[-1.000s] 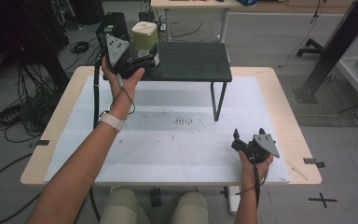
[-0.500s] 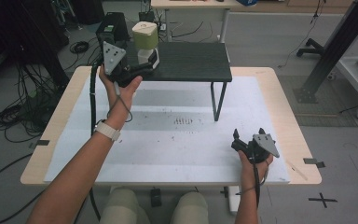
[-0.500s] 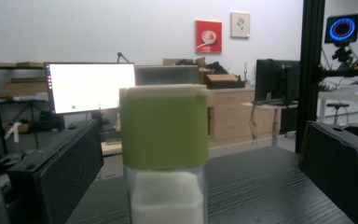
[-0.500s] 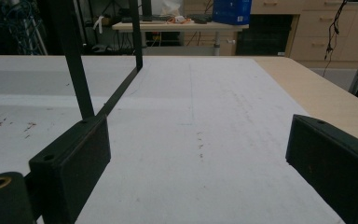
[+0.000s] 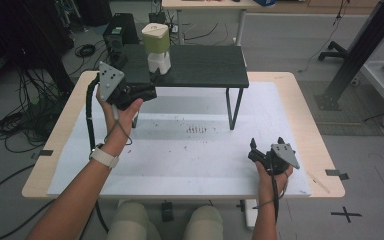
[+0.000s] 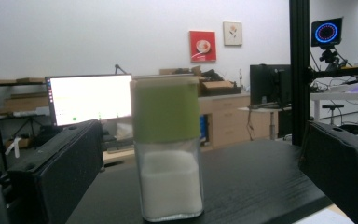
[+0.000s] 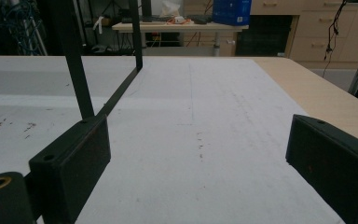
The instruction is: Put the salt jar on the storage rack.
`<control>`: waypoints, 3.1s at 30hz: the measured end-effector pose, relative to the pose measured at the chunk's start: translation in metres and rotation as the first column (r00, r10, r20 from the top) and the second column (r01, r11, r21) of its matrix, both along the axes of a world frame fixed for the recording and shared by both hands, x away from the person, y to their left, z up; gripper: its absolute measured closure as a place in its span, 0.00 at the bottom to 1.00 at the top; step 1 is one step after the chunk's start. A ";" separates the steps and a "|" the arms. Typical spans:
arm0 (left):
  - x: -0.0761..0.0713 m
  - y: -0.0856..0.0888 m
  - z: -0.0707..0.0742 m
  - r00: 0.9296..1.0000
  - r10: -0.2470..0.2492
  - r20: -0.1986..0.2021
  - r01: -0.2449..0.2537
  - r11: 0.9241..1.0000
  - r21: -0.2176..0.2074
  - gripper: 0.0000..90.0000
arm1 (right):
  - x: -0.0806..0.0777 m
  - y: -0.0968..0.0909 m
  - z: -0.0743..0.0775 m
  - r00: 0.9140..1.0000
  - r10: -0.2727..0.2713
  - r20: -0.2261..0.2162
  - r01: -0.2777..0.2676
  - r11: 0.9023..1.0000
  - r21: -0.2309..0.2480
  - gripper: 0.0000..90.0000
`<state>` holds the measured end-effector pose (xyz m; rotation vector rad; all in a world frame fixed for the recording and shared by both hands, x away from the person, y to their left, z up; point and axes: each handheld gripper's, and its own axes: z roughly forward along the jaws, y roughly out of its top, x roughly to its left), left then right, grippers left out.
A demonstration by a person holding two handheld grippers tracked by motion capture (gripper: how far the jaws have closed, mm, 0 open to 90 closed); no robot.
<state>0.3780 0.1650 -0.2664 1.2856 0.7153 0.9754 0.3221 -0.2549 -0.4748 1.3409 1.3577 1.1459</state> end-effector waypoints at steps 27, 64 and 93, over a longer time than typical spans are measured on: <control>-0.024 0.069 -0.086 0.993 0.073 -0.091 -0.075 0.997 -0.022 0.00 | 0.000 0.001 0.000 1.000 -0.001 0.002 0.001 1.000 -0.006 0.07; -0.028 0.120 -0.187 0.939 0.182 -0.293 -0.186 0.982 0.011 0.01 | 0.000 0.001 0.000 1.000 -0.004 -0.003 0.004 1.000 -0.015 0.07; -0.034 0.119 -0.195 0.953 0.195 -0.233 -0.197 0.980 0.012 0.02 | 0.000 0.001 0.000 1.000 -0.006 -0.001 0.005 1.000 -0.018 0.07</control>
